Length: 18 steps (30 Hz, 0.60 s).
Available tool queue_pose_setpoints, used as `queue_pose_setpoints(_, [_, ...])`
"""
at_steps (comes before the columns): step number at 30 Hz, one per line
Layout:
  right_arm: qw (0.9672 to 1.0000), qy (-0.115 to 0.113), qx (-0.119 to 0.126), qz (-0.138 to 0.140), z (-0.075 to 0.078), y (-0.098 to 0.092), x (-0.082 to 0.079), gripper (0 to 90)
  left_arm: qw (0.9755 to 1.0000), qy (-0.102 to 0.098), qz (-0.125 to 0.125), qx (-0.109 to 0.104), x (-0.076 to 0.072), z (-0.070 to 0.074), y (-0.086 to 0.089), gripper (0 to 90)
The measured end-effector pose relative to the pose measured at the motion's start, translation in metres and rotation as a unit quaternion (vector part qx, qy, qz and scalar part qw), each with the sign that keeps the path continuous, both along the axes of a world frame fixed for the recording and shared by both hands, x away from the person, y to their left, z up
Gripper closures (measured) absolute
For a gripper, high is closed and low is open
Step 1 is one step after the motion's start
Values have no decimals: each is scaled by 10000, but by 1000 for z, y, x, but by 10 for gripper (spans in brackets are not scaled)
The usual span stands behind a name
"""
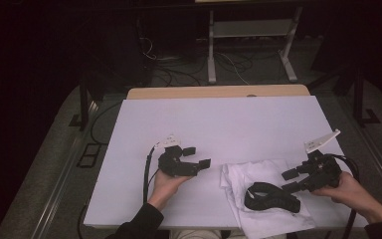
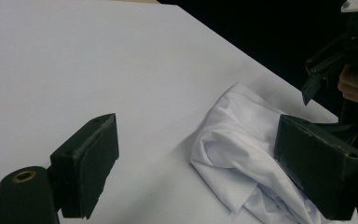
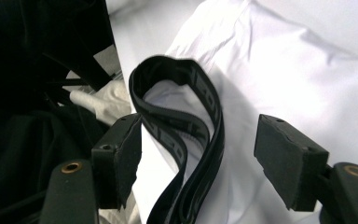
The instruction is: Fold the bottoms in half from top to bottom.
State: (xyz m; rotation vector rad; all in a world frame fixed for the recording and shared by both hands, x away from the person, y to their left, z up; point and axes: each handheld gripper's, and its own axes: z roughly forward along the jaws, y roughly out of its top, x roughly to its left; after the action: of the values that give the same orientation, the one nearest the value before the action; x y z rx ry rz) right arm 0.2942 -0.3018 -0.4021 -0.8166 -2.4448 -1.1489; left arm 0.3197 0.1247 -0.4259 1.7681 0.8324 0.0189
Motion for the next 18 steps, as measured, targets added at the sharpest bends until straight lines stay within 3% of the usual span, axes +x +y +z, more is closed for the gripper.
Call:
queue_pose_setpoints(6, [9997,-115,214,-33,5,4,8,384,10000,-15,16,-26,0,0,0,127])
queue_pose_setpoints(10, [9996,-89,233,-103,7,11,16,462,10000,-25,22,-31,0,0,0,127])
queue_pose_setpoints(18, [9987,-290,170,-373,7,22,26,597,10000,-46,17,-39,0,1,0,127])
